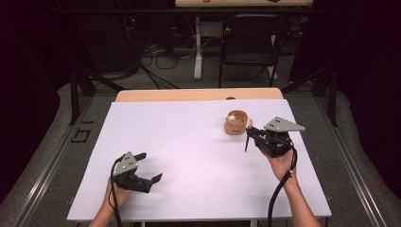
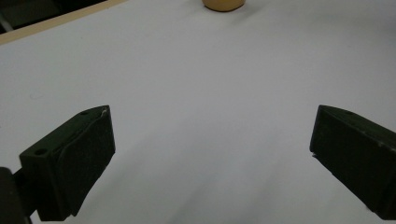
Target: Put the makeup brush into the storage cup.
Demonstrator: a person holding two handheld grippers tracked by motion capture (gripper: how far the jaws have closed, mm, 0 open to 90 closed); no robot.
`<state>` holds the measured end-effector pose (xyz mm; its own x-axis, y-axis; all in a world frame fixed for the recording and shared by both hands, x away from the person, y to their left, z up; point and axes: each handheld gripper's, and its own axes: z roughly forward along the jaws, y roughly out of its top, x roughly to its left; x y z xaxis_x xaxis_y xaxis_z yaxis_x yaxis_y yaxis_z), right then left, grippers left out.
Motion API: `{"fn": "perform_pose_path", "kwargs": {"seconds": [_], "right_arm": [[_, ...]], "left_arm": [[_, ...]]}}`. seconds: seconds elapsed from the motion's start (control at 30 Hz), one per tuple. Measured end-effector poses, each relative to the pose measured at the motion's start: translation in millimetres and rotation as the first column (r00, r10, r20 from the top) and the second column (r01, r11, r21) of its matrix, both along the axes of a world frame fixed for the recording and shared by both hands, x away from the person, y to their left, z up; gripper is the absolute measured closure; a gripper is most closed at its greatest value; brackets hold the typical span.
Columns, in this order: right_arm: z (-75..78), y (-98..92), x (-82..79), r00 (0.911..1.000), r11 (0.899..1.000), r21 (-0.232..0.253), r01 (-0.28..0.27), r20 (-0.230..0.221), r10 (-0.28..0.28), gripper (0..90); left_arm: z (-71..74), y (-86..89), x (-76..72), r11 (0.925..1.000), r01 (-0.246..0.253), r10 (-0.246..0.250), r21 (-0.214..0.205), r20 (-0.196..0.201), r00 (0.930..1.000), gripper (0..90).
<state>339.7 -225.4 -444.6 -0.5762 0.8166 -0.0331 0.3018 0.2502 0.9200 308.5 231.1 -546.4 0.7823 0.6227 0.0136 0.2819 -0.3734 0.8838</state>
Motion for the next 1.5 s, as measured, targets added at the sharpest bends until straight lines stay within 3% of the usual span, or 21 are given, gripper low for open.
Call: {"fn": "perform_pose_path", "kwargs": {"seconds": [0.4,0.7,1.13,1.27,1.5], "right_arm": [[11.5,1.8,13.9,0.9999,1.000,-0.008,-0.003,0.016,0.003,84.6],[23.7,4.2,21.1,0.9997,1.000,-0.010,-0.010,0.022,0.010,84.6],[44.9,5.2,30.0,0.9991,1.000,-0.010,0.001,0.042,-0.001,84.6],[45.8,6.7,34.2,0.9990,1.000,-0.012,0.005,0.045,-0.005,84.6],[49.2,7.3,40.4,0.9980,1.000,-0.004,0.014,0.061,-0.014,84.6]], "left_arm": [[0.4,-1.0,-0.8,0.9999,0.005,-0.005,-0.012,0.013,0.9999,0.1],[-1.5,-1.5,1.1,0.9999,0.015,-0.015,0.001,-0.012,0.9998,0.1],[-0.6,-1.4,0.2,0.9999,0.008,-0.009,-0.007,-0.004,1.0000,0.1],[0.3,-0.7,-0.9,0.9999,-0.013,0.013,-0.006,0.007,0.9999,0.1],[0.3,0.1,0.2,0.9999,-0.002,0.002,-0.013,0.005,1.0000,0.1]]}}
